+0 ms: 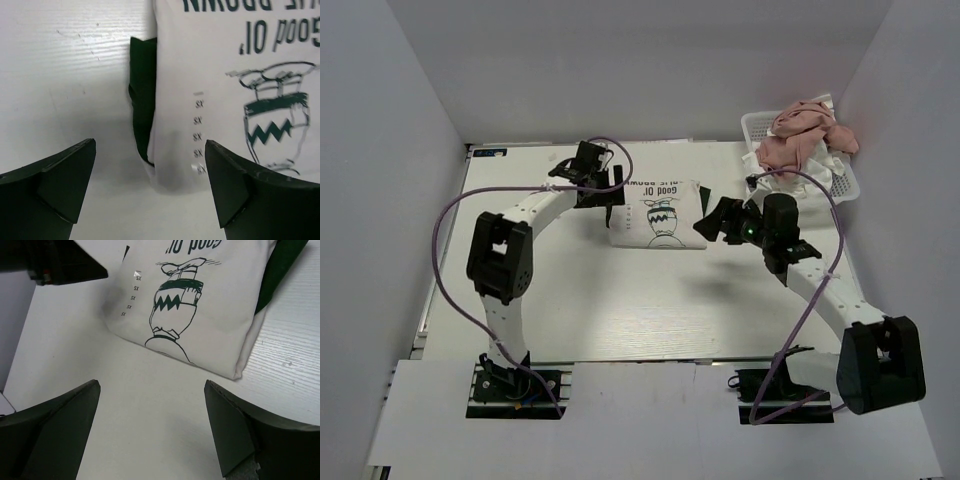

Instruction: Fold and stack the t-shirts

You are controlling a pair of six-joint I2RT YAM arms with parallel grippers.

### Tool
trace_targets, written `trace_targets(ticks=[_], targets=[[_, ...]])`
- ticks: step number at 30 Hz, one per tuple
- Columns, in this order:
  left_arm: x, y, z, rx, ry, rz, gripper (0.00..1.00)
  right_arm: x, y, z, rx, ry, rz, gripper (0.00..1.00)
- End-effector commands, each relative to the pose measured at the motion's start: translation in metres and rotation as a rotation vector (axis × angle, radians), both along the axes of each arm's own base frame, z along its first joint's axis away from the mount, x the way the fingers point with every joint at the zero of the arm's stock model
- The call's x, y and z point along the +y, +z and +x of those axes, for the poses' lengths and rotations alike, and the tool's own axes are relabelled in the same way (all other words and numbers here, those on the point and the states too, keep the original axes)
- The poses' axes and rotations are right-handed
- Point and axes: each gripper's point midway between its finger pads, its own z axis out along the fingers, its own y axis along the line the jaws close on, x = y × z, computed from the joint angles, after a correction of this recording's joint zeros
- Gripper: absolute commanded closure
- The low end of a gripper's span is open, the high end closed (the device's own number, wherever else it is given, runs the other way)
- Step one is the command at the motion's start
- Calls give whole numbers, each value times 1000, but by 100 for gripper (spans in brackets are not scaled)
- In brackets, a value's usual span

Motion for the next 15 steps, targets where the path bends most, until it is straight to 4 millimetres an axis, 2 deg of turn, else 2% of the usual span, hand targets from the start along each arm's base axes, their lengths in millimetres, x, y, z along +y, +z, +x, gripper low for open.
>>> trace_targets(ticks=[1, 3, 4, 6, 9, 10, 11, 12, 13, 14, 15], targets=[[7, -13, 11, 15, -22, 93, 0, -9, 3, -7, -42, 4, -66, 10], [2, -15, 19, 12, -29, 83, 2, -15, 7, -11, -58, -16, -77, 10], [6, -28, 20, 42, -21, 95, 6, -17, 9, -13, -68, -26, -80, 10], [2, -33, 26, 46, -26, 88, 11, -23, 8, -16, -77, -44, -94, 10], [-3, -57, 30, 84, -49, 92, 24, -26, 4, -18, -69, -51, -118, 10], [-6, -63, 29, 103, -57, 87, 32, -27, 4, -18, -67, -55, -120, 10], [-8, -63, 34, 104, -49, 81, 37, -27, 4, -19, -68, -55, -120, 10], [-8, -77, 34, 134, -49, 92, 44, -27, 3, -20, -66, -53, -125, 10], [-9, -81, 31, 157, -58, 89, 54, -27, 3, -20, -69, -50, -128, 10], [-9, -83, 33, 152, -78, 102, 76, -29, 3, -20, -70, -55, -130, 10], [-11, -83, 32, 153, -94, 98, 87, -32, -2, -20, -72, -71, -144, 10]])
